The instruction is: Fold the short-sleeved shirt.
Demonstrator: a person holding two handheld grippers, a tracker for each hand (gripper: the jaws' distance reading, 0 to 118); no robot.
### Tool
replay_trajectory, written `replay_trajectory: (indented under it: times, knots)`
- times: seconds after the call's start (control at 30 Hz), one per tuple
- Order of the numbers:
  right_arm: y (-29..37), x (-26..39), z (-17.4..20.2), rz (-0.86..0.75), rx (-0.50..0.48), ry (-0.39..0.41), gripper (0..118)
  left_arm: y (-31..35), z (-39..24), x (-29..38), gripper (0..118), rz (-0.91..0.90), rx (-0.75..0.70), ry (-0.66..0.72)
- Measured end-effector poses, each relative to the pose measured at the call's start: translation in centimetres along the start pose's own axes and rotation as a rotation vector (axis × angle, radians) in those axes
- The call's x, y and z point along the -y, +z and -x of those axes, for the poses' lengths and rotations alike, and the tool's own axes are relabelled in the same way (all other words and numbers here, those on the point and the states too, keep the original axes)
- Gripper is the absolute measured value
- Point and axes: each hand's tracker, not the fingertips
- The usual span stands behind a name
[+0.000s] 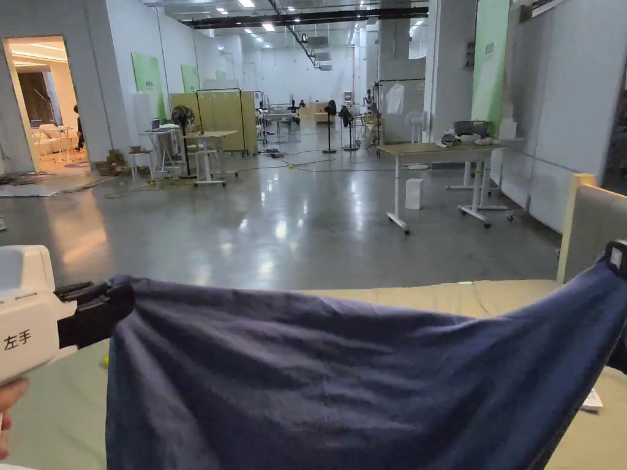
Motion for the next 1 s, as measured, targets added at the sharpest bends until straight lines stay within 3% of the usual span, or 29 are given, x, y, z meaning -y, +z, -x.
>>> replay_trajectory:
  times: [0.43,0.47,0.6,0.63,0.67,1.0]
  knots:
    - [-0.5,-14.4,-0.6,-0.137,0.105,0.026,1,3.5,1.8,-10.4,5,-0.176,-0.083,-0.045]
    - [-1.0,-15.1,-0.1,-0.147,0.071,0.031,1,3.5,2.1,-10.8,5,-0.178,-0.085,-0.045]
    - [-1.0,-16.1,-0.5,-0.151,0.148,0.011,1,3.2,2.1,-11.3,5,-0.187,-0.075,0.02]
    - [-0.8,-16.4,-0.2,-0.211,0.168,0.073,1,3.1,2.1,-11.2,5,-0.183,-0.072,0.014]
    - [-0.9,-16.2,-0.1,-0.167,0.158,0.045,1,2.9,2.0,-11.1,5,-0.184,-0.076,0.006]
    - [-2.9,-15.5,0.3,-0.151,0.174,0.098,1,0.2,3.6,-10.6,5,-0.169,-0.094,0.019]
